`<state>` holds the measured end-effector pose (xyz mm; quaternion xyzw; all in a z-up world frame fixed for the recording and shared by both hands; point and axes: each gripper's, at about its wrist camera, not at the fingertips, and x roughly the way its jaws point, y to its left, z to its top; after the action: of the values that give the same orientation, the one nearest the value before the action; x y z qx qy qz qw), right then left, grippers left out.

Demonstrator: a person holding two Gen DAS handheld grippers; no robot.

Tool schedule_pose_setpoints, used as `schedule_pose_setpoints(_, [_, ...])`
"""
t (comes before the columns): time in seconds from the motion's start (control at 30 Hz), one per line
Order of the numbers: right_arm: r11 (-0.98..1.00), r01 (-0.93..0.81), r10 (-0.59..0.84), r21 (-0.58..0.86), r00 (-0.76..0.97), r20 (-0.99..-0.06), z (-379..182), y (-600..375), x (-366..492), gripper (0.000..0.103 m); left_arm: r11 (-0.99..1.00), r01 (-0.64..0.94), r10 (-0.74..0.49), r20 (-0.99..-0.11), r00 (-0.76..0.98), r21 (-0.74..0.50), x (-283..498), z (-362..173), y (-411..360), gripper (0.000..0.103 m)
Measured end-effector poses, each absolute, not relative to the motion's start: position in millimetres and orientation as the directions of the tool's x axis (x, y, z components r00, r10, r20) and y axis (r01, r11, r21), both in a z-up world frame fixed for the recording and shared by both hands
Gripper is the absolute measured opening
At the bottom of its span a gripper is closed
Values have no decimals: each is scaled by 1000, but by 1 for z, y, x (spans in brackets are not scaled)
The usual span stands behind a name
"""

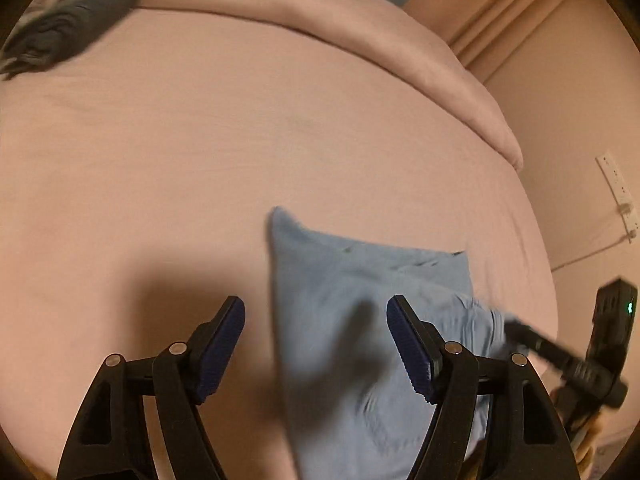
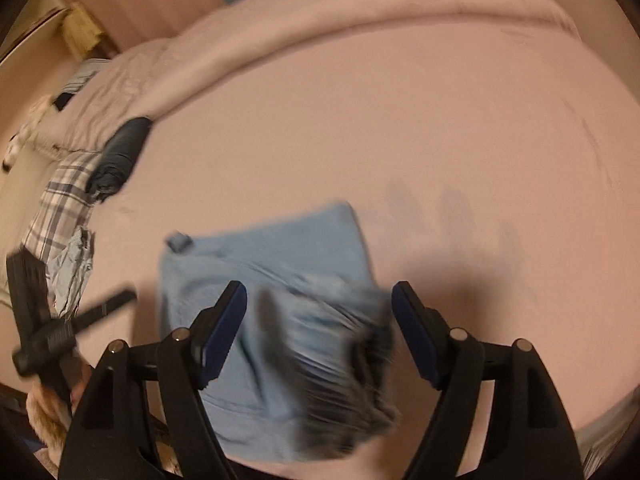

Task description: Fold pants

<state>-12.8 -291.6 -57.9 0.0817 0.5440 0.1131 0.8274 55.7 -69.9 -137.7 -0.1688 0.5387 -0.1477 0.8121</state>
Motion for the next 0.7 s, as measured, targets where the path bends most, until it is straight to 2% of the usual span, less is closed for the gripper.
schedule_pose_setpoints(0.07, [959, -104, 282, 262, 381, -881, -66, -291, -15, 74, 913, 48, -395, -847, 355, -405, 67, -134, -70, 73])
schedule_pose_setpoints(0.13, [950, -108, 311, 292, 398, -863, -70, -292, -15, 62, 928, 38, -361, -865, 350, -372, 81, -138, -70, 70])
schedule_pose_setpoints(0.2, [948, -118, 319, 297, 412, -854, -71, -290, -18, 43, 944, 33, -318, -874, 366, -329, 83, -142, -80, 70])
schedule_pose_setpoints(0.3, [936, -113, 348, 334, 440, -828, -58, -287, -23, 35, 955, 33, -285, -882, 374, -294, 84, -134, -81, 63])
schedule_pose_setpoints(0.37, [920, -133, 384, 368, 483, -787, -38, -288, -27, 32, 945, 18, -308, -873, 379, -325, 92, -134, -74, 61])
schedule_pose_setpoints(0.47, [934, -183, 357, 307, 530, -770, -21, -275, -33, 31, 942, -10, -303, -867, 396, -335, 92, -138, -60, 61])
schedule_pose_setpoints(0.6, [967, -136, 254, 215, 487, -836, -51, -271, -31, 31, 939, 5, -321, -867, 381, -345, 101, -141, -66, 61])
schedule_pose_setpoints(0.7, [962, -131, 271, 238, 497, -824, -66, -280, -32, 32, 948, 11, -298, -875, 380, -318, 99, -140, -67, 63])
